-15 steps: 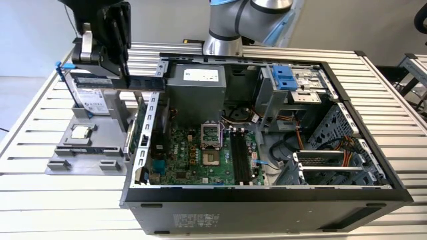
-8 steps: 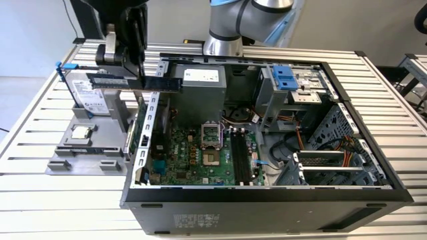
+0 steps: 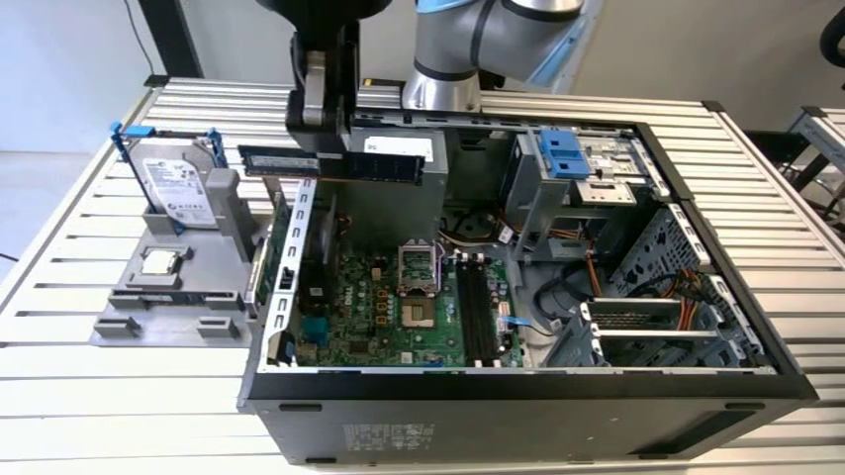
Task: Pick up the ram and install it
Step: 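Pick up the ram and move it above insertion slot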
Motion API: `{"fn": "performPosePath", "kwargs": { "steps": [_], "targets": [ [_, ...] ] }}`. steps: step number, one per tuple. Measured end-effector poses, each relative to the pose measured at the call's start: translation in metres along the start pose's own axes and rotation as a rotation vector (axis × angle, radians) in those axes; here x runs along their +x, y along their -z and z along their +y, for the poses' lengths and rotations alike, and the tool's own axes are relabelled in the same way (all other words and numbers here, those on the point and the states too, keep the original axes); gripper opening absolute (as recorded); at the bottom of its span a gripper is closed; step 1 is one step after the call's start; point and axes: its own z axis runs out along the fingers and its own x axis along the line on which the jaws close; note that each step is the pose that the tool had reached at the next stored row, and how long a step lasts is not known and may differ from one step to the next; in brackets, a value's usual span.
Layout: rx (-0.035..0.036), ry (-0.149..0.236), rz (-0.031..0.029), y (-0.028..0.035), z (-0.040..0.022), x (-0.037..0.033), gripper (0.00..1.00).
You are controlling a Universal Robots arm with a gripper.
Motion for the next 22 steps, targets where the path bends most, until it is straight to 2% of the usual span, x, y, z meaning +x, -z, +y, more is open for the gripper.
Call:
{"fn": "performPosePath", "kwargs": {
  "steps": [8,22],
  "targets": [
    [-0.0001,0.001,0.0000,0.0005,-0.0250,-0.0009,0.00],
    [-0.0002,0.001,0.0000,0.0008,-0.0608,-0.0023,0.00]
  ]
}}
